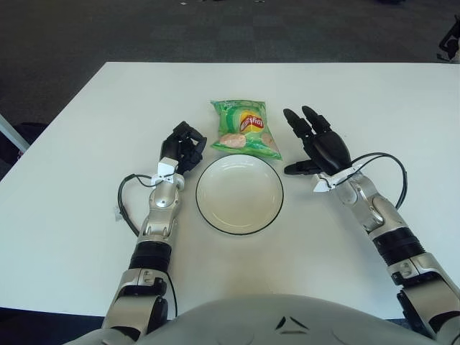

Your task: Put the snack into the plate.

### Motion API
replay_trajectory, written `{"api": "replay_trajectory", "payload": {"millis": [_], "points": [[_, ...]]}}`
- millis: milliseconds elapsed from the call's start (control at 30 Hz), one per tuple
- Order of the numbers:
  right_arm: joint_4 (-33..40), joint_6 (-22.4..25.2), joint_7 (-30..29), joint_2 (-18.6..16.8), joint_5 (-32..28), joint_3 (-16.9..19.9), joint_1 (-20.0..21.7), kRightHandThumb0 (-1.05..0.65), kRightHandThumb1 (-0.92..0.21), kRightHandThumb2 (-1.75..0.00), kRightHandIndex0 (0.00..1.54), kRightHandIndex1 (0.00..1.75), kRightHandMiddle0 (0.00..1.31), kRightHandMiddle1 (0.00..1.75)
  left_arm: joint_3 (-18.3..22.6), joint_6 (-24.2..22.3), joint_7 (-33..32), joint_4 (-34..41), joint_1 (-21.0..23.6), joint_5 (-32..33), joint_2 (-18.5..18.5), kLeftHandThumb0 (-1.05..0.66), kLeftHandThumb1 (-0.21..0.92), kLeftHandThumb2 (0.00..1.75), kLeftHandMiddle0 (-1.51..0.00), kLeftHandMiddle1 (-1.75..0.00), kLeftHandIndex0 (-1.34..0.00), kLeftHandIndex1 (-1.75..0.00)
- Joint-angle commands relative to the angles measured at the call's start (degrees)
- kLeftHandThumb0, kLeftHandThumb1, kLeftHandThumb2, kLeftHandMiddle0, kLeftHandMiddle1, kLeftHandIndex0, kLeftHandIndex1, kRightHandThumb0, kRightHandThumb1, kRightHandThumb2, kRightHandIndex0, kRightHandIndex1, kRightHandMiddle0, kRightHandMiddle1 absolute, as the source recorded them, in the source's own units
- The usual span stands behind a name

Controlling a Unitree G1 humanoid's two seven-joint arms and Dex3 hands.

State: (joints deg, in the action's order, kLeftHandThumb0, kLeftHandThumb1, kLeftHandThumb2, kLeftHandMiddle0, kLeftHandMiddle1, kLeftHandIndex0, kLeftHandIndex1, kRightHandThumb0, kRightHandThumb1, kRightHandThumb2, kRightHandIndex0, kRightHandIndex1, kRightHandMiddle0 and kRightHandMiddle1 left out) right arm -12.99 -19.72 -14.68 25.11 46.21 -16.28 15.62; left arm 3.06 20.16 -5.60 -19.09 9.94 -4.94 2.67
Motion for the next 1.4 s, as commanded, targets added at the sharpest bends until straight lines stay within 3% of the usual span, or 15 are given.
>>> {"api": "replay_trajectory", "payload": {"millis": [0, 600, 1367], "points": [[-0.78, 0.19, 0.24, -0.34, -0.73, -0.13, 1.64, -0.73, -0.8, 0.0, 0.0, 0.0, 0.0, 0.0, -0.05, -0.17, -0.64, 0.25, -0.66, -0.36, -0.06, -0.27, 0.92, 0.3, -0.93, -1.75, -0.72, -1.75], [-13.36, -4.93, -9.23, -2.06, 0.3, -3.01, 5.82, -0.72, -0.79, 0.0, 0.0, 0.0, 0.02, 0.01, -0.2, 0.05, -0.78, 0.32, -0.68, -0.64, -0.06, -0.27, 0.92, 0.3, -0.94, -1.75, -0.73, -1.75], [-24.14, -8.79, -15.54, -3.28, -0.21, -5.75, 10.12, -0.69, -0.77, 0.0, 0.0, 0.0, 0.04, 0.02, -0.56, 0.07, -1.26, 1.48, -1.41, -1.07, -0.12, -0.27, 0.92, 0.29, -0.94, -1.75, -0.74, -1.75]]}}
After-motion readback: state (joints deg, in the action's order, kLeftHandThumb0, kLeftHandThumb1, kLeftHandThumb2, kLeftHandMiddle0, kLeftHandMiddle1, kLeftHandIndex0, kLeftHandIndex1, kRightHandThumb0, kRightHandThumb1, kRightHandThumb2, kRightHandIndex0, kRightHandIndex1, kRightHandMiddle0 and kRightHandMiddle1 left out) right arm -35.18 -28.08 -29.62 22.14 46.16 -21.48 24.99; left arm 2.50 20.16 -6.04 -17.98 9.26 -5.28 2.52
